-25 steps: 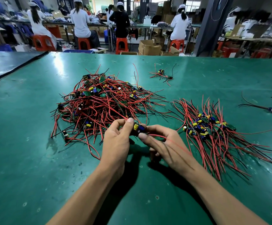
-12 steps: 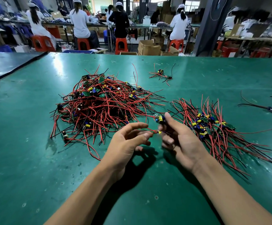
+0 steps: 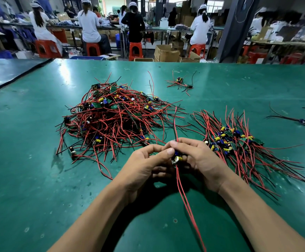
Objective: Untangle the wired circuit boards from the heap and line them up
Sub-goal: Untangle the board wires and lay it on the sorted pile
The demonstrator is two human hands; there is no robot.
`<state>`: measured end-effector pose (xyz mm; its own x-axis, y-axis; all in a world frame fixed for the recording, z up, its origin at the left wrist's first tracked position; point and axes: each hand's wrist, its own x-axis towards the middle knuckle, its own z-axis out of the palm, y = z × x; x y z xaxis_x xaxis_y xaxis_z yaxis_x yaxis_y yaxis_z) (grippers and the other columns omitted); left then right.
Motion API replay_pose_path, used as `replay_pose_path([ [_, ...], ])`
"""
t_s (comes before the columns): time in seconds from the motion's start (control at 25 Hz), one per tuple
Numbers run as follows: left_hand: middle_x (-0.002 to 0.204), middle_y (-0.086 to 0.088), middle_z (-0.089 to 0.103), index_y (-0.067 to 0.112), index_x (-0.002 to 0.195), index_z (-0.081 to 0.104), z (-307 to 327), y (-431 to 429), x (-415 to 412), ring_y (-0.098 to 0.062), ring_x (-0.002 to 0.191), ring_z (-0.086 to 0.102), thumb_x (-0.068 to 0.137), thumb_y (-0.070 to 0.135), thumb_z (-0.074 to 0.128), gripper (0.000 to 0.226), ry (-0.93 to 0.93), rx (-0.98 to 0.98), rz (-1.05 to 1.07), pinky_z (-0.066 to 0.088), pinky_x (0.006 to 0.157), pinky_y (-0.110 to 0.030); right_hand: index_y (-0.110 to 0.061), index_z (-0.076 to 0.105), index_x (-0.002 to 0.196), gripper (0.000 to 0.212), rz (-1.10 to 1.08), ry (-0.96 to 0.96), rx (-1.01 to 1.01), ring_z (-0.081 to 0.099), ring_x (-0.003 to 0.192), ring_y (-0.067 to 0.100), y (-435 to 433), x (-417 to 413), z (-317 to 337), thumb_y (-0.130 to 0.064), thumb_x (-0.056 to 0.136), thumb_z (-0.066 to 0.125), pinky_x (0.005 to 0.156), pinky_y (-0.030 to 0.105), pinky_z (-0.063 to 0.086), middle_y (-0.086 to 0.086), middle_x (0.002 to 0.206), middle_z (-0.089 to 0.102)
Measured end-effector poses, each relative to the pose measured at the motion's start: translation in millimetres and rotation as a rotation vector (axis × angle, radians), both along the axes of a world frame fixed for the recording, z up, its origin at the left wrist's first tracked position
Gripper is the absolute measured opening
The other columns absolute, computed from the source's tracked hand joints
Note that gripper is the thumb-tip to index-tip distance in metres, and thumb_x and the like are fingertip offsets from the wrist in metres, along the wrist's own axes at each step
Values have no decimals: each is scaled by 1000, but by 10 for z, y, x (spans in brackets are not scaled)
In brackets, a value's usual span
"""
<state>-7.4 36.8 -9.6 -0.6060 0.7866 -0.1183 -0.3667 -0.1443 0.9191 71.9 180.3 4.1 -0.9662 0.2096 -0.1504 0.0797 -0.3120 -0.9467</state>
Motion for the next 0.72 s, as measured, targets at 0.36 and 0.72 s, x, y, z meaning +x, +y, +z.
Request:
replay_pose_path([
  [0.36, 74, -11, 66, 13, 78, 70, 12, 0, 0, -17, 58, 61, 81, 19, 69, 7, -24, -32, -2, 54, 53, -24, -18, 75, 77, 15, -76, 57, 178, 49, 56, 10, -3, 0, -32, -33, 75, 76, 47, 18, 35, 8, 77, 64],
  [0.72, 77, -14, 62, 2, 84, 70, 13, 47, 8, -24, 68, 61, 85, 4, 66, 5, 22, -89, 48, 53, 57, -23, -9, 76, 83, 16, -43, 45, 83, 60, 55, 13, 35, -7, -54, -23, 77, 78, 50, 21, 50, 10, 73, 69],
])
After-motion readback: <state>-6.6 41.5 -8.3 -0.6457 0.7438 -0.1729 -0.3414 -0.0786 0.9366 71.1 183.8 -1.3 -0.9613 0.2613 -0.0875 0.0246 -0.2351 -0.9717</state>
